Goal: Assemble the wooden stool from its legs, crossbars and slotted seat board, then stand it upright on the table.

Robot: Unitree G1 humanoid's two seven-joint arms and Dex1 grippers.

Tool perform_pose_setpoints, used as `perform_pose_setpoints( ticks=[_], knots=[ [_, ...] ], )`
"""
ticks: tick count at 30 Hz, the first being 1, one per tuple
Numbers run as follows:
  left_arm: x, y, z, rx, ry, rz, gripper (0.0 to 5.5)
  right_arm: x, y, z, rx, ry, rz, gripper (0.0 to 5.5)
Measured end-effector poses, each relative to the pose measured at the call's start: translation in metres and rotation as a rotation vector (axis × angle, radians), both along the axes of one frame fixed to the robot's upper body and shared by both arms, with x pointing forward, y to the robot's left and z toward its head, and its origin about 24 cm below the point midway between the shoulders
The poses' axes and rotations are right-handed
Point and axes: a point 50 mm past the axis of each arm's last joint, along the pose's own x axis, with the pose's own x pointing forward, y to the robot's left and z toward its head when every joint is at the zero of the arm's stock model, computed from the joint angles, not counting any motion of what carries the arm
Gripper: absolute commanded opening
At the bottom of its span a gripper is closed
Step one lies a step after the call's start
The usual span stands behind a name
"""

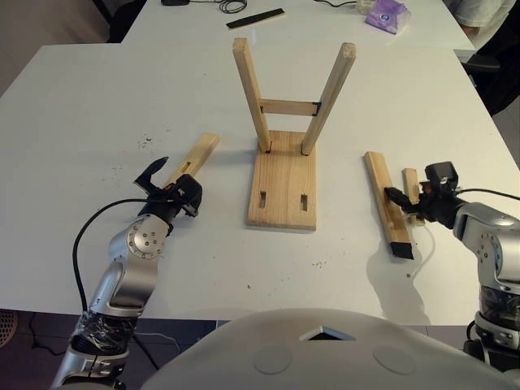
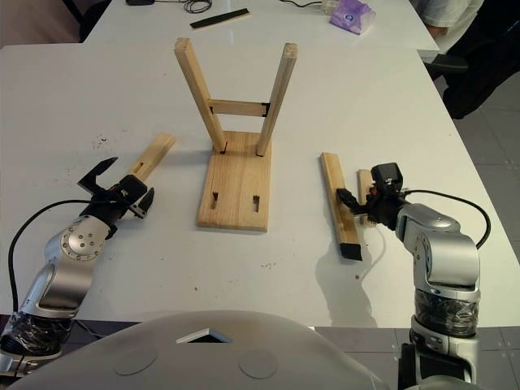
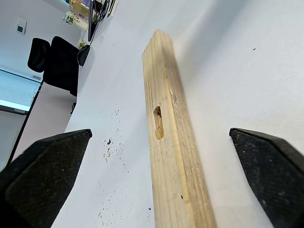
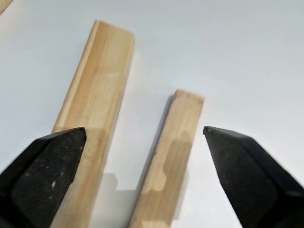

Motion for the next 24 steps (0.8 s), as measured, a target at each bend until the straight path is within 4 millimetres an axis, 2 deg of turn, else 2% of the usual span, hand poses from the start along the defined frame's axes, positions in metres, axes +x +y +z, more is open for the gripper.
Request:
perform_pose_setpoints(
  ticks=[4, 7, 11, 13, 17, 22, 24],
  knots=[
    [0.000, -0.001, 0.000, -0.009, -0.002, 0.003, 5.40, 0.008, -0.005, 0.014, 0.025, -0.105, -0.047, 4.57],
    [0.000, -0.002, 0.000, -0.011, -0.003, 0.002, 5.40, 0.006, -0.007, 0.011, 0.043, -0.111, -0.085, 4.57],
    [-0.002, -0.002, 0.000, -0.013, -0.002, 0.000, 5.40, -0.012, -0.013, -0.006, 0.013, -0.010, -0.124, 4.57],
    [-0.003, -0.003, 0.000, -0.014, -0.001, -0.002, 5.40, -0.028, -0.015, -0.022, 0.011, 0.119, -0.150, 4.57],
    [-0.004, -0.003, -0.001, -0.015, 0.004, -0.002, 5.40, -0.037, -0.013, -0.021, -0.001, 0.169, -0.121, 4.57],
    [-0.004, -0.004, -0.001, -0.019, 0.004, 0.001, 5.40, -0.044, -0.003, -0.023, 0.029, 0.188, -0.079, 3.82],
    [-0.005, -0.007, -0.001, -0.089, 0.013, 0.025, 5.40, -0.044, -0.003, -0.023, 0.056, 0.196, -0.101, 3.47]
  ],
)
